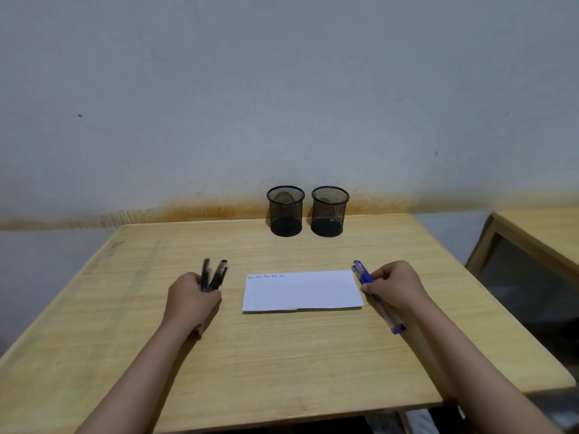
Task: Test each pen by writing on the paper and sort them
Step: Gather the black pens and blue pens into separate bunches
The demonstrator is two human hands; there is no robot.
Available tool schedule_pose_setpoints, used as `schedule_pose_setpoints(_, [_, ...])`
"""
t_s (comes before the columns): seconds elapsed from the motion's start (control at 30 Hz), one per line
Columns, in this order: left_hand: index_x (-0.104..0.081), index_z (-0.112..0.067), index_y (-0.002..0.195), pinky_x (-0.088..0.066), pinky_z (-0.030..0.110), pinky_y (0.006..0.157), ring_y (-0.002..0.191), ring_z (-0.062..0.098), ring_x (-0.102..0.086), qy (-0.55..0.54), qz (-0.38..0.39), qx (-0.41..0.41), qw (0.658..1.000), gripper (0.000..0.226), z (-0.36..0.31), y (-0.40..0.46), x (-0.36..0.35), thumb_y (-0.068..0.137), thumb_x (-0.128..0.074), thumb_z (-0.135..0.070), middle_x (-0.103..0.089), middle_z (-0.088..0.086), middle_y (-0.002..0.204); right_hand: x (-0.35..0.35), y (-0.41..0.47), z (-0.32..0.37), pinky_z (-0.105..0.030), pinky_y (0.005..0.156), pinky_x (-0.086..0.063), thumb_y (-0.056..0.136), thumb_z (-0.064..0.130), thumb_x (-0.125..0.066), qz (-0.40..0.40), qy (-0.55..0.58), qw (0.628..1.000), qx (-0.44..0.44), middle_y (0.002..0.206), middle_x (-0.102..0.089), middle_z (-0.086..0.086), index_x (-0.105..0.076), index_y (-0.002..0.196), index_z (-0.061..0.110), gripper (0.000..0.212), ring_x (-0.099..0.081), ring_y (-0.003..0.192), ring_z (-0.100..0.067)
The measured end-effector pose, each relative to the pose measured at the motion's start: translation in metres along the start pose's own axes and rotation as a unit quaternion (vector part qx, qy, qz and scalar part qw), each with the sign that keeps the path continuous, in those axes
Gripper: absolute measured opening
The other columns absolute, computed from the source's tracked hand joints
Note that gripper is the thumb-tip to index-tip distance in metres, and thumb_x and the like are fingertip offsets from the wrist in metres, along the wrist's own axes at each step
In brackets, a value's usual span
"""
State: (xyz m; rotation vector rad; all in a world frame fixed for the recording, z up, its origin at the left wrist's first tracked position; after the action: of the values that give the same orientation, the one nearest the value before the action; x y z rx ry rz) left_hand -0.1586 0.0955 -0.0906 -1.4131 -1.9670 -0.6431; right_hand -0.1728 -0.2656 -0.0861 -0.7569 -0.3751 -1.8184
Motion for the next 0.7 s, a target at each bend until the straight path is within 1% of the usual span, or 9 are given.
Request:
schedule_pose_setpoints(0.07, [-0.058,-0.003,0.08,-0.034,0.026,0.049,0.061,0.016,-0.048,0.009,0.013,-0.012,1.0,0.01,-0.002,0.001,-0.002,0.077,-0.065,-0.01,-0.055,0.005,0.069,-0.001,0.001,0.004,-0.029,0.06,-0.047,0.072,0.014,-0.078,0.02,-0.023,1.0,-0.006,0.073,-0.068,-0.007,-0.071,0.074,0.008,0.01,-0.063,0.072,-0.02])
schedule_pose_setpoints(0.13, [-0.059,-0.006,0.078,-0.033,0.025,0.048,0.06,0.014,-0.048,0.025,0.018,-0.029,0.999,0.006,-0.003,0.001,-0.003,0.08,-0.062,-0.011,-0.055,0.003,0.066,-0.001,0.003,0.007,-0.028,0.057,-0.044,0.072,0.014,-0.075,0.028,-0.038,0.999,-0.011,0.075,-0.068,-0.009,-0.069,0.076,0.004,0.012,-0.061,0.069,-0.02])
schedule_pose_setpoints(0.2, [-0.058,-0.009,0.075,-0.032,0.025,0.048,0.059,0.014,-0.049,0.022,0.017,-0.034,0.999,0.009,-0.002,0.001,-0.003,0.082,-0.06,-0.013,-0.054,0.002,0.064,-0.001,0.003,0.009,-0.027,0.055,-0.041,0.072,0.011,-0.074,0.03,-0.038,0.999,-0.019,0.075,-0.066,-0.012,-0.068,0.077,0.0,0.014,-0.058,0.065,-0.02])
schedule_pose_setpoints(0.27, [-0.058,-0.009,0.073,-0.031,0.025,0.048,0.059,0.016,-0.049,0.014,0.018,-0.029,0.999,0.012,-0.001,0.002,-0.002,0.084,-0.06,-0.014,-0.054,0.003,0.062,-0.001,0.004,0.008,-0.027,0.055,-0.042,0.072,0.009,-0.074,0.032,-0.03,0.999,-0.027,0.072,-0.064,-0.012,-0.067,0.073,0.0,0.012,-0.057,0.062,-0.019])
schedule_pose_setpoints(0.37, [-0.06,-0.006,0.079,-0.031,0.026,0.05,0.063,0.022,-0.051,-0.007,0.017,-0.02,1.0,0.011,0.0,0.004,0.0,0.086,-0.057,-0.014,-0.056,0.006,0.066,0.0,0.003,0.009,-0.027,0.053,-0.045,0.072,0.009,-0.077,0.032,0.003,0.999,-0.044,0.072,-0.066,-0.01,-0.068,0.073,0.003,0.011,-0.06,0.063,-0.019])
schedule_pose_setpoints(0.43, [-0.061,-0.004,0.082,-0.033,0.027,0.052,0.066,0.026,-0.053,-0.031,0.017,-0.011,0.999,0.012,0.0,0.005,0.002,0.087,-0.056,-0.013,-0.06,0.01,0.071,0.003,0.001,0.01,-0.026,0.051,-0.045,0.075,0.009,-0.077,0.033,0.035,0.997,-0.056,0.073,-0.067,-0.01,-0.068,0.077,0.003,0.011,-0.063,0.062,-0.018])
schedule_pose_setpoints(0.5, [-0.062,-0.003,0.083,-0.037,0.029,0.056,0.07,0.028,-0.058,-0.057,0.025,-0.009,0.998,0.012,0.0,0.006,0.003,0.087,-0.054,-0.011,-0.064,0.014,0.075,0.008,0.001,0.013,-0.024,0.048,-0.044,0.078,0.009,-0.075,0.037,0.056,0.996,-0.062,0.07,-0.065,-0.01,-0.068,0.082,0.002,0.01,-0.06,0.058,-0.017])
schedule_pose_setpoints(0.6, [-0.061,-0.006,0.089,-0.043,0.027,0.057,0.071,0.023,-0.067,-0.118,0.05,-0.015,0.992,0.011,-0.009,0.004,0.004,0.09,-0.051,-0.008,-0.068,0.013,0.077,0.014,0.003,0.019,-0.026,0.05,-0.044,0.082,0.007,-0.071,0.034,0.071,0.996,-0.05,0.07,-0.061,-0.012,-0.068,0.089,0.0,0.011,-0.054,0.056,-0.02])
schedule_pose_setpoints(0.7, [-0.058,-0.007,0.091,-0.046,0.02,0.05,0.071,0.019,-0.066,-0.176,0.06,-0.039,0.982,0.011,-0.032,0.0,0.006,0.092,-0.048,-0.004,-0.064,0.011,0.082,0.021,0.006,0.033,-0.032,0.057,-0.052,0.083,0.006,-0.07,0.034,0.105,0.994,-0.023,0.078,-0.064,-0.016,-0.066,0.091,-0.001,0.011,-0.06,0.066,-0.026])
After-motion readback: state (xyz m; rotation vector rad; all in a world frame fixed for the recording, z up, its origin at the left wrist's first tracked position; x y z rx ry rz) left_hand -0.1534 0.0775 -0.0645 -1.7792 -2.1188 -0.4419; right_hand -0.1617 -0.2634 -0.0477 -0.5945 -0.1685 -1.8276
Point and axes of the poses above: each hand's wrist, its own y-axis towards the middle knuckle, its own x-axis out of the back of the hand, z = x × y, the point moved 3 cm from there along y, towards the middle knuckle
